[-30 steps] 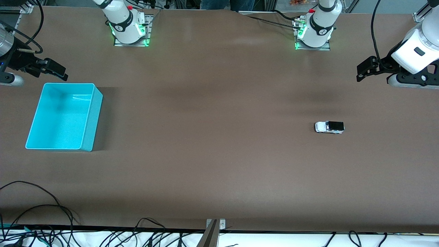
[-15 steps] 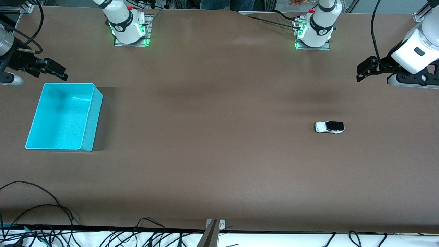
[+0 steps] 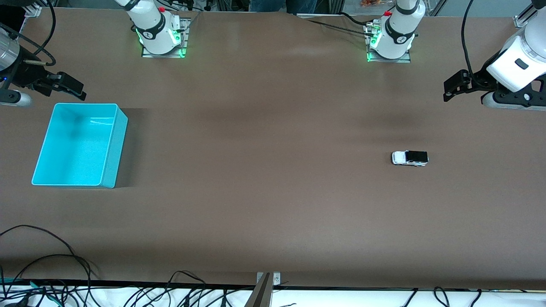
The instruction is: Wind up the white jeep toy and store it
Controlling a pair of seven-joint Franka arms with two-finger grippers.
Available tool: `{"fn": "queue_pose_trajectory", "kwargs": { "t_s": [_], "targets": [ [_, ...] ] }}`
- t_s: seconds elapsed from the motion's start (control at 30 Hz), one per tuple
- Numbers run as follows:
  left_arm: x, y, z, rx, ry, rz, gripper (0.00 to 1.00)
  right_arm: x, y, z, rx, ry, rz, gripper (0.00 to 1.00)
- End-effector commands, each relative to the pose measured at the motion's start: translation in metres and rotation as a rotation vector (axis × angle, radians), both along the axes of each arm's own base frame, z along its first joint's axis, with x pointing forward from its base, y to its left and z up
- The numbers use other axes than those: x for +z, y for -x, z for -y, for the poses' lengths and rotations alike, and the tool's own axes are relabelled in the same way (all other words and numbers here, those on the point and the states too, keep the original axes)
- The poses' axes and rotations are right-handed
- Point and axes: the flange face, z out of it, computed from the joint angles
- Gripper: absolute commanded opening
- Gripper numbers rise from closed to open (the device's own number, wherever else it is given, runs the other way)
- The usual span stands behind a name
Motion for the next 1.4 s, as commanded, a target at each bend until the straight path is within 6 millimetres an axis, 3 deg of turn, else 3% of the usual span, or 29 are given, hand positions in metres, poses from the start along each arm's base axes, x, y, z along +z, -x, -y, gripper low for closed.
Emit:
{"fn": "queue_pose_trajectory", "kwargs": {
  "t_s": [0.0,0.1,0.23,0.33,0.53,0.77,1.0,1.37],
  "targets": [
    [0.001,-0.005,-0.001,-0.019,0.017,-0.003,1.00,0.009,0.000,-0.010,0.012,0.012,0.008,1.00],
    [-0.010,-0.010,-0.001,-0.016,0.014,-0.024,1.00,0.009,0.000,-0.011,0.013,0.012,0.008,1.00],
    [-0.061,-0.032,0.000,-0.014,0.013,-0.116,1.00,0.009,-0.001,-0.012,0.015,0.012,0.009,1.00],
    [-0.055,-0.030,-0.006,-0.008,0.016,-0.107,1.00,0.009,-0.001,-0.011,0.015,0.012,0.009,1.00],
    [-0.034,-0.025,0.005,-0.029,0.014,-0.104,1.00,0.009,-0.001,-0.011,0.015,0.012,0.009,1.00],
    [-0.019,-0.024,0.002,-0.034,0.013,-0.104,1.00,0.009,0.000,-0.011,0.015,0.012,0.008,1.00],
    [-0.022,-0.026,-0.010,-0.284,0.045,-0.104,1.00,0.009,0.000,-0.010,0.012,0.012,0.008,1.00],
    [-0.046,-0.034,-0.015,-0.437,-0.028,-0.157,1.00,0.009,0.000,-0.010,0.012,0.011,0.008,1.00]
  ]
}}
